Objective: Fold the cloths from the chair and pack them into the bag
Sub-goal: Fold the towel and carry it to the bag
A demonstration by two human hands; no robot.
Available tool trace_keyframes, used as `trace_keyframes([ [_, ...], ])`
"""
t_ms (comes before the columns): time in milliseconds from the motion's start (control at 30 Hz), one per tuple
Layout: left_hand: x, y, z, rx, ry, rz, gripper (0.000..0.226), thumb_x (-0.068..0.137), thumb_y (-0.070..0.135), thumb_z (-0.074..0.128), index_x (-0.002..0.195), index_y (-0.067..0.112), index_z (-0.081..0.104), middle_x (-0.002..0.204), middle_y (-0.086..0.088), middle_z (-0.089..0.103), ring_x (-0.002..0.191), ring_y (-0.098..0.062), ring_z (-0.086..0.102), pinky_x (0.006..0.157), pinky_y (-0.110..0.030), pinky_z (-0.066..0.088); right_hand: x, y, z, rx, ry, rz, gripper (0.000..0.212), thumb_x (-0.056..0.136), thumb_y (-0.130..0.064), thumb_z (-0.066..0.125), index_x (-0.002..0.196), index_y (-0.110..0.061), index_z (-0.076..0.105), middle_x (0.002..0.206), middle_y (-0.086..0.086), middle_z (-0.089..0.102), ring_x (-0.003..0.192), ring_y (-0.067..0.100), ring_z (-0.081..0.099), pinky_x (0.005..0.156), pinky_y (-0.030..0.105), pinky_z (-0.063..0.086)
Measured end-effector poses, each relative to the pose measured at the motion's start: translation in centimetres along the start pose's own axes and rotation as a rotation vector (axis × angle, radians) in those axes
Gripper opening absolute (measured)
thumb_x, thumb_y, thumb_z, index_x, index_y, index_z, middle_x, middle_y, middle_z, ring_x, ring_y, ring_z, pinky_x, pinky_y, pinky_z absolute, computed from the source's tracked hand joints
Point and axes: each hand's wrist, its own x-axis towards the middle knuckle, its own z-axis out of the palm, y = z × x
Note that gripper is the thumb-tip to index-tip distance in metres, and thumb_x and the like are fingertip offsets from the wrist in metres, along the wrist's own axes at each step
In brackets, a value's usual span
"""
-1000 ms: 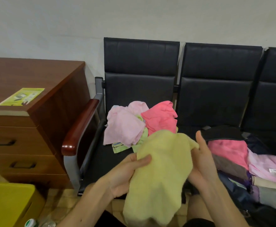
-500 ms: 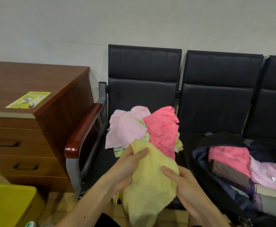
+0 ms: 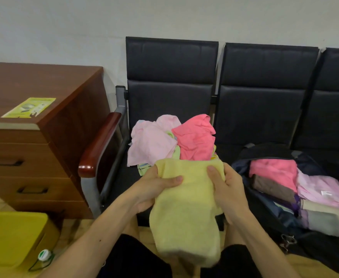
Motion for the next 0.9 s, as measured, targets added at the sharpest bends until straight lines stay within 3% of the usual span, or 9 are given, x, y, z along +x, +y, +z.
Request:
trace_keyframes([
  [167, 0.0, 0.2, -0.1, 0.017, 0.121, -0.007, 0.047, 0.08, 0.014, 0.08, 0.122, 0.003, 0.062, 0.109, -0.01, 0.075, 0.099, -0.023, 0.073, 0.074, -0.032, 0.06, 0.5, 0.6, -1.0, -0.076, 0.037, -0.059, 0.026, 0.098, -0.02, 0.056, 0.091, 0.005, 0.059, 0.075, 0.019, 0.058, 0.062, 0.009, 0.048, 0.056, 0.024, 0.041],
  [267, -0.2, 0.5, -0.2, 0.025, 0.158, 0.032, 0.038, 0.083, 0.015, 0.078, 0.117, 0.004, 0.066, 0.106, -0.009, 0.076, 0.095, -0.021, 0.074, 0.07, -0.029, 0.06, 0.9, 0.5, -1.4, -0.182, 0.044, -0.043, 0.006, 0.095, -0.021, 0.062, 0.091, -0.016, 0.062, 0.084, 0.001, 0.063, 0.067, 0.002, 0.054, 0.056, 0.011, 0.042],
  [367, -0.3, 0.6, 0.2, 0.067, 0.227, 0.05, 0.031, 0.081, 0.016, 0.08, 0.108, 0.009, 0.066, 0.105, -0.009, 0.076, 0.086, -0.016, 0.075, 0.067, -0.028, 0.059, 0.9, 0.5, -1.6, -0.156, 0.105, 0.01, 0.022, 0.091, -0.02, 0.068, 0.107, -0.021, 0.054, 0.096, -0.009, 0.056, 0.069, 0.003, 0.051, 0.058, 0.009, 0.042],
  [433, -0.5, 1.0, 0.3, 0.113, 0.264, 0.029, 0.044, 0.078, 0.018, 0.082, 0.116, 0.009, 0.061, 0.111, -0.008, 0.072, 0.083, -0.014, 0.074, 0.066, -0.028, 0.058, 0.9, 0.1, -1.6, -0.16, 0.096, -0.03, 0.025, 0.092, -0.022, 0.067, 0.113, -0.022, 0.053, 0.094, -0.005, 0.058, 0.064, 0.012, 0.049, 0.057, 0.015, 0.045],
  [533, -0.4, 2.0, -0.3, 0.196, 0.304, 0.014, 0.089, 0.077, 0.025, 0.084, 0.149, 0.018, 0.032, 0.129, 0.0, 0.049, 0.098, -0.018, 0.067, 0.077, -0.033, 0.057, 1.1, -0.4, -1.9, -0.288, -0.003, -0.179, 0.017, 0.093, -0.027, 0.065, 0.109, -0.031, 0.062, 0.096, 0.002, 0.069, 0.073, 0.03, 0.06, 0.066, 0.039, 0.051],
  [600, -0.5, 3.3, -0.8, 0.205, 0.262, 0.059, 0.078, 0.081, 0.022, 0.08, 0.148, 0.02, 0.04, 0.13, -0.002, 0.056, 0.102, -0.024, 0.069, 0.085, -0.038, 0.059, 1.5, -1.0, -2.3, -0.373, -0.084, -0.235, 0.026, 0.092, -0.029, 0.066, 0.118, -0.031, 0.065, 0.102, 0.002, 0.071, 0.087, 0.027, 0.064, 0.077, 0.038, 0.052],
  [667, -0.8, 5.0, -1.1, 0.226, 0.162, 0.091, 0.056, 0.083, 0.013, 0.076, 0.135, 0.018, 0.057, 0.116, -0.01, 0.071, 0.099, -0.025, 0.072, 0.083, -0.037, 0.061, 2.0, -1.5, -2.8, -0.448, -0.149, -0.281, 0.045, 0.091, -0.034, 0.066, 0.136, -0.03, 0.057, 0.095, 0.012, 0.072, 0.086, 0.029, 0.065, 0.079, 0.044, 0.054],
  [767, -1.0, 6.9, -1.8, 0.306, 0.061, 0.129, 0.048, 0.072, 0.01, 0.076, 0.119, 0.018, 0.068, 0.113, -0.008, 0.073, 0.096, -0.019, 0.073, 0.074, -0.029, 0.061, 2.6, -2.5, -3.1, -0.597, -0.202, -0.334, 0.064, 0.092, -0.036, 0.065, 0.149, -0.029, 0.038, 0.073, 0.005, 0.065, 0.075, 0.022, 0.061, 0.077, 0.042, 0.051],
  [900, -0.9, 8.1, -2.4, 0.594, 0.107, 0.244, 0.051, 0.077, 0.011, 0.077, 0.126, 0.02, 0.066, 0.114, 0.012, 0.065, 0.09, 0.001, 0.069, 0.071, -0.015, 0.057, 2.5, -3.7, -2.7, -0.711, -0.199, -0.401, 0.068, 0.091, -0.033, 0.067, 0.151, -0.024, 0.035, 0.066, -0.004, 0.054, 0.08, 0.024, 0.059, 0.076, 0.038, 0.044],
])
